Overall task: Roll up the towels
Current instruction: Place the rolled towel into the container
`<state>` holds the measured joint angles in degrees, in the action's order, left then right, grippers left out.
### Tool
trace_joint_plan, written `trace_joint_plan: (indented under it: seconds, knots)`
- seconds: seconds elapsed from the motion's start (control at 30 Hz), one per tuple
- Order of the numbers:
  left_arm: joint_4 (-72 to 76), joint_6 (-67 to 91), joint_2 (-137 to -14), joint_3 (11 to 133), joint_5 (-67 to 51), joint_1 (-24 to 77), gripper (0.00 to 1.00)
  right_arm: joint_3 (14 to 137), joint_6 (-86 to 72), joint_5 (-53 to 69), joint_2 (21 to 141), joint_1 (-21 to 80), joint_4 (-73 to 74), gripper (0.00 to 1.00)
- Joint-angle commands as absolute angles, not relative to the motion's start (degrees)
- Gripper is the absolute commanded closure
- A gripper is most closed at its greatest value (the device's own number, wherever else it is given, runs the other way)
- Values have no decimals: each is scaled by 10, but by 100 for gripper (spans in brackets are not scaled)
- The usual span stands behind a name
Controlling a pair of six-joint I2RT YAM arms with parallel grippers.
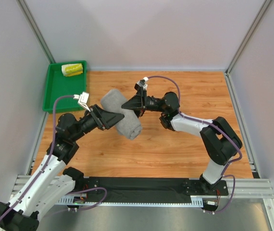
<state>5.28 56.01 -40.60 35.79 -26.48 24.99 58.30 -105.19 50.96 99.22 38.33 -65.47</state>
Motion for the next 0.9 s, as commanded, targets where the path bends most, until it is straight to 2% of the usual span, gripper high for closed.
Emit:
trace_joint_plan:
  seconds: [0.0, 0.07, 0.2, 0.3, 0.33, 0.37, 0.47, 0.5, 0.57, 0.6, 0.67, 0.7, 0.77, 0.83, 0.87]
  knots:
    - [-58, 534, -460, 292, -287, 251, 17, 652, -1099, 462, 920, 417, -878, 100]
    - [-21, 547, -470, 283, -304, 254, 25, 654, -1095, 461, 920, 417, -878, 100]
    - [-4, 555, -483, 291, -322, 256, 72, 645, -1078, 461, 916, 417, -866, 100]
    - [-44, 540, -478, 315, -311, 257, 93, 636, -1022, 482, 896, 417, -792, 100]
    - [-74, 533, -471, 328, -301, 257, 97, 628, -971, 490, 886, 416, -758, 100]
    - [-91, 520, -467, 334, -295, 257, 100, 623, -935, 501, 860, 415, -718, 100]
    - [-136, 502, -451, 352, -279, 257, 100, 620, -789, 508, 804, 411, -535, 92]
    - [-142, 502, -447, 355, -274, 257, 100, 623, -754, 505, 790, 408, -434, 85]
    - [-160, 501, -446, 360, -272, 257, 100, 641, -647, 481, 757, 403, -331, 77]
    - [-164, 502, -446, 362, -271, 257, 100, 651, -606, 469, 747, 402, -225, 67]
    - [-175, 501, -449, 367, -272, 257, 100, 684, -538, 421, 726, 399, -77, 60]
    - [-173, 503, -448, 367, -274, 257, 100, 695, -474, 399, 722, 399, -29, 51]
    - [-170, 504, -447, 366, -277, 257, 100, 714, -434, 360, 713, 398, 52, 41]
    - [-162, 511, -445, 367, -279, 257, 100, 719, -410, 338, 709, 392, 82, 35]
    - [-159, 512, -444, 368, -280, 257, 100, 718, -407, 335, 708, 389, 96, 29]
